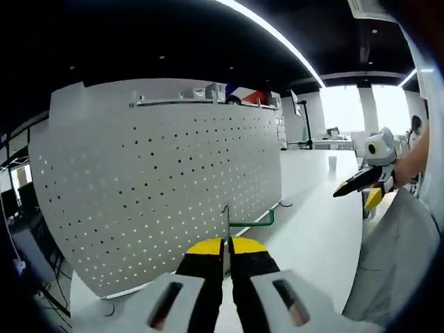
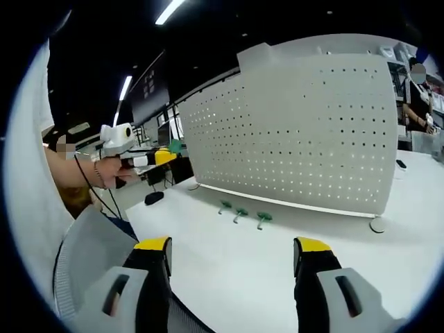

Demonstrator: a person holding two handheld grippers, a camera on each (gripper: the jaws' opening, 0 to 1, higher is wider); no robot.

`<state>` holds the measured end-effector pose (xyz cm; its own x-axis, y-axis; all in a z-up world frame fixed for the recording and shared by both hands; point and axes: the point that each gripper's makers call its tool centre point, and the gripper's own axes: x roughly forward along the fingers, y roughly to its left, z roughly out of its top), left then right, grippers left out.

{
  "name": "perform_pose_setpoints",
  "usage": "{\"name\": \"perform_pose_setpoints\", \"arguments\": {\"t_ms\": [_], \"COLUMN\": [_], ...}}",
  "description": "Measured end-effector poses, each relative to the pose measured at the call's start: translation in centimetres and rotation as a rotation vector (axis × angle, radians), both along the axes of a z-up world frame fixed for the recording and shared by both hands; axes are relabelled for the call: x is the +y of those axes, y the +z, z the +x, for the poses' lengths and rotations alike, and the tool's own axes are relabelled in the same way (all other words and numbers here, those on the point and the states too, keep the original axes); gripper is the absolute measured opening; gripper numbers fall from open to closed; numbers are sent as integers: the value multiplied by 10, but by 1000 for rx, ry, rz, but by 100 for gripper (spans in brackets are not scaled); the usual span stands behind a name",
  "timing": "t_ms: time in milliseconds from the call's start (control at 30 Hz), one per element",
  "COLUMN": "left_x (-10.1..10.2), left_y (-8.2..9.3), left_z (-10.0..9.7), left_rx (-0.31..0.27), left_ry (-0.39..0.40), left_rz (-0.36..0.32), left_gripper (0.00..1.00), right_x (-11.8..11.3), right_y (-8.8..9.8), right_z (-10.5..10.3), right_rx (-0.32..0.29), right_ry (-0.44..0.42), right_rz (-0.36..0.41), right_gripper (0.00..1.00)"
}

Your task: Insert the hook assembly into the mounting plate slot until the hook locks in place.

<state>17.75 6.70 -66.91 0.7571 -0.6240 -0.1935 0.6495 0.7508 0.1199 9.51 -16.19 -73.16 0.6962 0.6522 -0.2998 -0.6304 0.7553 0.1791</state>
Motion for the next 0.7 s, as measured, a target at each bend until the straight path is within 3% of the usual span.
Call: {"name": "perform_pose_setpoints", "arguments": {"t_ms": [500, 700], "left_x": [-2, -3], "left_y": [1, 1], "left_z": [-4, -4], "left_rx": [-7, -7], "left_ry": [4, 3], "left_rz": [-20, -21], "left_gripper": [2, 2], "right_x": [2, 6], "right_y": [0, 19], "right_z": [-2, -1], "right_rx": [1, -57], "right_ry": [0, 12], "right_rz": [0, 45], "right_gripper": [68, 67]}}
